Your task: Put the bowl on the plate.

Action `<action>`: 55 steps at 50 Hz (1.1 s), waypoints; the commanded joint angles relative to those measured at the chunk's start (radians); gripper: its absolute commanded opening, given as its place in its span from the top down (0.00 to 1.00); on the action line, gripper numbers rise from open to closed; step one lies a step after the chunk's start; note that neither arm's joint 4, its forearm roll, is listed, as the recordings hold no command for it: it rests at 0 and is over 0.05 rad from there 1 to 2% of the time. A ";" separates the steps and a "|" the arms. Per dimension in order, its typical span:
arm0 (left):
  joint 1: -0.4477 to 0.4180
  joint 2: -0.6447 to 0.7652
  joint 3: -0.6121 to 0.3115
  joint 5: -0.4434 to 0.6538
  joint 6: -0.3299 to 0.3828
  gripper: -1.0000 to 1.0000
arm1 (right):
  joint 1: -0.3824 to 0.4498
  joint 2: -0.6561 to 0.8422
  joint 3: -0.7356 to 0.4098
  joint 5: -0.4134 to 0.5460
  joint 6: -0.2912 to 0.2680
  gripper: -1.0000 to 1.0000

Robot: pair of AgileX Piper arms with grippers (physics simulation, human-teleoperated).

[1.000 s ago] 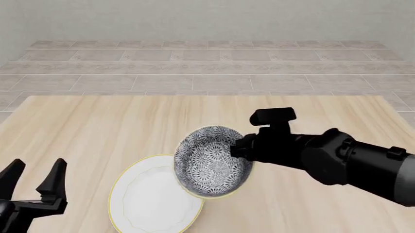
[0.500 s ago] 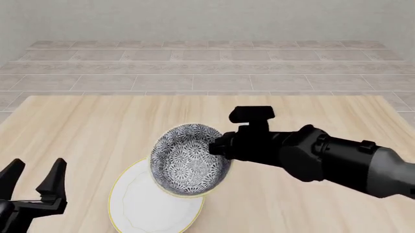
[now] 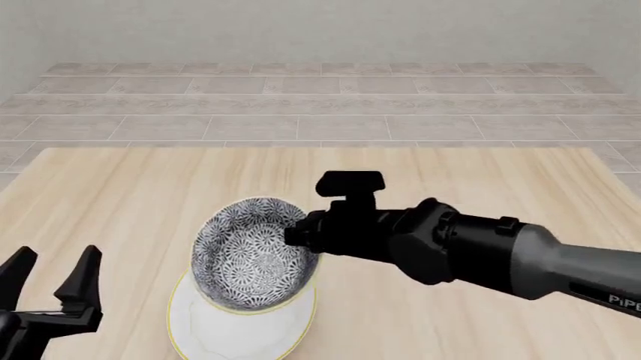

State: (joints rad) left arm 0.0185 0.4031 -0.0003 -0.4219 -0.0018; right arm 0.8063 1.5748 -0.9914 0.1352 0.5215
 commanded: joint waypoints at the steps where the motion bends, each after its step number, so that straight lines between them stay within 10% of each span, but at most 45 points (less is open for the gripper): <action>1: 0.001 -0.009 0.000 0.009 0.000 0.00 | 0.023 0.048 -0.023 -0.039 0.037 1.00; 55: 0.006 -0.020 0.000 0.010 0.002 0.00 | 0.066 0.201 0.013 -0.209 0.171 1.00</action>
State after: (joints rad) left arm 0.0247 0.3817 -0.0006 -0.4081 0.0002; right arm 0.8578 1.7625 -0.9905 -0.0381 0.6638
